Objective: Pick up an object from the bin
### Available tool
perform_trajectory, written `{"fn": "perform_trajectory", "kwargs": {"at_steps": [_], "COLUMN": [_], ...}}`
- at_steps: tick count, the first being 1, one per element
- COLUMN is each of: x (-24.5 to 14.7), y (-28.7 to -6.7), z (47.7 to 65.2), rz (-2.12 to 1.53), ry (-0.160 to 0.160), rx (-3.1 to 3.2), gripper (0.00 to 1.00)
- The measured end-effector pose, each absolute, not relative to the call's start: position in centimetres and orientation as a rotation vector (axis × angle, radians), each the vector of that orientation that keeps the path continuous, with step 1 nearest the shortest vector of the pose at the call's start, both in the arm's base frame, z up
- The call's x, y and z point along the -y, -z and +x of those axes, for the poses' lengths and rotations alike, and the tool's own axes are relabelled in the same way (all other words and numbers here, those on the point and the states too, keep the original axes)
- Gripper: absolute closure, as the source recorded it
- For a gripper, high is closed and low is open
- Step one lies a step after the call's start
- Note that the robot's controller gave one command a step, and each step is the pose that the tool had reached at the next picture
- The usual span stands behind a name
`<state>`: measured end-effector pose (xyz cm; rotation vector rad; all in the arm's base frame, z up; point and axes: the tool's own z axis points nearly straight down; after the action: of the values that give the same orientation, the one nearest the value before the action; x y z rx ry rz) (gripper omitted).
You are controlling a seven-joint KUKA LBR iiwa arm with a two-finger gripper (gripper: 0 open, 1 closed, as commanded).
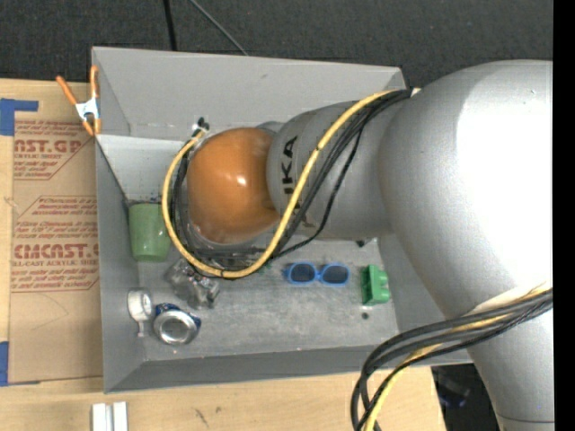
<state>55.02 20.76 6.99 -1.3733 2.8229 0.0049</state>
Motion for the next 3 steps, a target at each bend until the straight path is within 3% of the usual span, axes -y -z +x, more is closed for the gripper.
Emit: {"fn": "perform_trajectory", "kwargs": {"at_steps": [1,2,3], "x": [-20.7,-24.1,-24.3], "y": [-7.0,-7.1,-7.3], "z": [55.0,49.1,49.6], "rz": [-1.373,-1.477,-1.463], "ry": [-0.005,0.016,0.006], "rx": [-2.823,-2.770,-2.758], "gripper": [0.00,0.00,1.00]}}
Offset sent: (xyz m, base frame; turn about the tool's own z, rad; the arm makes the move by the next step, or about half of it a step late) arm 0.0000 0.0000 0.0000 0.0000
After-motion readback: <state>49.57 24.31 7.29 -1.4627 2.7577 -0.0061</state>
